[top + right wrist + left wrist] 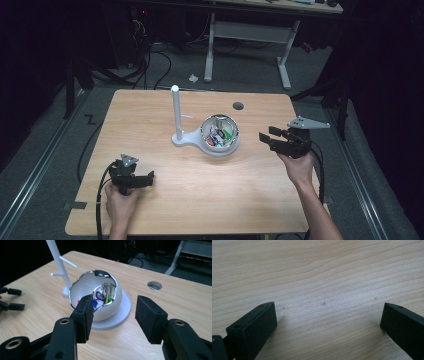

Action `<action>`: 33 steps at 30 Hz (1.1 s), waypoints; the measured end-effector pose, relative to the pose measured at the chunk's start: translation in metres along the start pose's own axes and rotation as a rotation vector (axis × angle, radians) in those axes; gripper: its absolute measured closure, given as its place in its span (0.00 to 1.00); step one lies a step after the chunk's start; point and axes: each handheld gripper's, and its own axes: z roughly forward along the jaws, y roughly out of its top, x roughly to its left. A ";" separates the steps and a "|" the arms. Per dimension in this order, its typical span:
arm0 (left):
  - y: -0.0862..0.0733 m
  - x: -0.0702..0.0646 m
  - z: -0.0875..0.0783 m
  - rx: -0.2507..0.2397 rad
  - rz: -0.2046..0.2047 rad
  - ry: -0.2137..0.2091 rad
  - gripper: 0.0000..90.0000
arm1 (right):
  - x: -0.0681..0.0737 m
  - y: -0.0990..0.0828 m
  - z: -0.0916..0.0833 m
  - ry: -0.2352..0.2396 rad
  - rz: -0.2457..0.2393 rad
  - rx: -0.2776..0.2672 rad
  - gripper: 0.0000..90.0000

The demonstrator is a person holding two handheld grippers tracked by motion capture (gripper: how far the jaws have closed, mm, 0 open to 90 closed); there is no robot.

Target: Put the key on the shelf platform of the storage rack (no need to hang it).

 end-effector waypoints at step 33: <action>0.000 0.000 0.000 0.000 0.000 0.000 0.01 | 0.013 -0.038 -0.033 -0.005 0.005 -0.060 0.55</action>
